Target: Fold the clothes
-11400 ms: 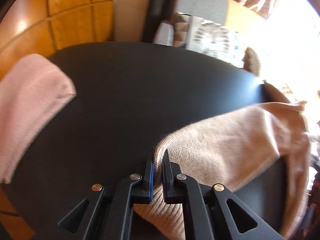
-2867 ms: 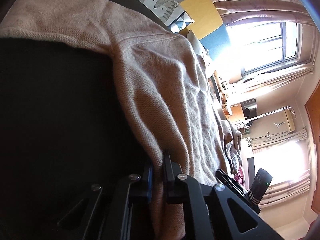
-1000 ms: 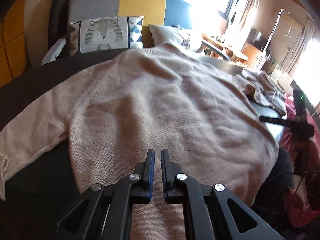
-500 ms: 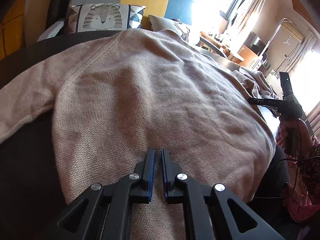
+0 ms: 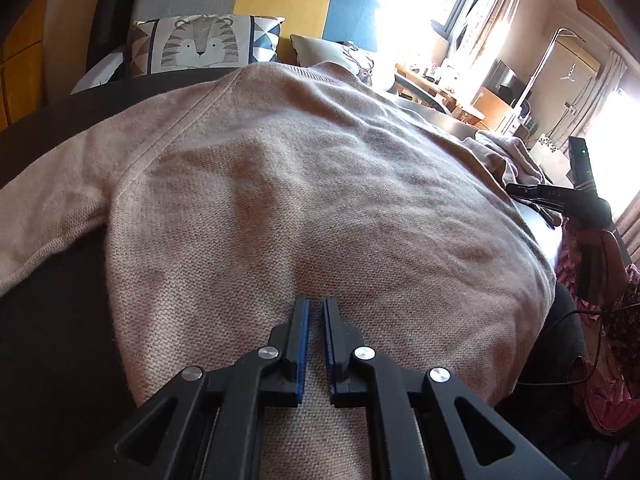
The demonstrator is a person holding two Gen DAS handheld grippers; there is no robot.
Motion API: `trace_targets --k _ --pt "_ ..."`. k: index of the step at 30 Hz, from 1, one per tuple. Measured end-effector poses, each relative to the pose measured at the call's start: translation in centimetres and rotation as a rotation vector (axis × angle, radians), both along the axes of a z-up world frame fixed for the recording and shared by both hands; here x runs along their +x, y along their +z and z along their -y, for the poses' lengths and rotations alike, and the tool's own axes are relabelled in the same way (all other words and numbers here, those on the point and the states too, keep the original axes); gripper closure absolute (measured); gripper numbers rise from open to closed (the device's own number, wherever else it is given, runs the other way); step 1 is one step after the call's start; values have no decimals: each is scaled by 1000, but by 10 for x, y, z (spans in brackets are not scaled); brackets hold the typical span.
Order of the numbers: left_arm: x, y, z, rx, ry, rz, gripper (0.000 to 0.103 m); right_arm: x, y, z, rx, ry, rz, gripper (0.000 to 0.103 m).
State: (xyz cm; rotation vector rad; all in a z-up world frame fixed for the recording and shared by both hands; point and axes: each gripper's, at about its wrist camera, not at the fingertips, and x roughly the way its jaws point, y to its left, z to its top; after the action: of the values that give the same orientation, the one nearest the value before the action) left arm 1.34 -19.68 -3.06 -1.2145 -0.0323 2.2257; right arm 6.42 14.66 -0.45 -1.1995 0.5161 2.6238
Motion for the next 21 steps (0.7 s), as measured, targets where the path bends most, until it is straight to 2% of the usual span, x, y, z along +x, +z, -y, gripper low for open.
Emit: trace_targets --k 4,6,9,12,16,19,21 --pt "0 0 0 3 -2 -5 97 -1 -7 30 48 102 54 92" --pt "0 1 -1 -6 -14 -7 97 -1 -20 37 73 113 114 92" --pt "0 2 -2 -19 -25 -6 97 11 -32 36 98 99 141 92" --pt "1 4 -2 -35 -39 -2 97 15 -31 36 123 100 166 92" --pt "-7 12 -6 -55 -46 3 97 11 -28 31 88 88 182 92" --pt "-15 26 -10 -49 -30 -52 97 4 -22 33 76 98 194 91" --pt "-27 33 -15 -65 -2 -80 96 -2 -11 40 81 128 162 91"
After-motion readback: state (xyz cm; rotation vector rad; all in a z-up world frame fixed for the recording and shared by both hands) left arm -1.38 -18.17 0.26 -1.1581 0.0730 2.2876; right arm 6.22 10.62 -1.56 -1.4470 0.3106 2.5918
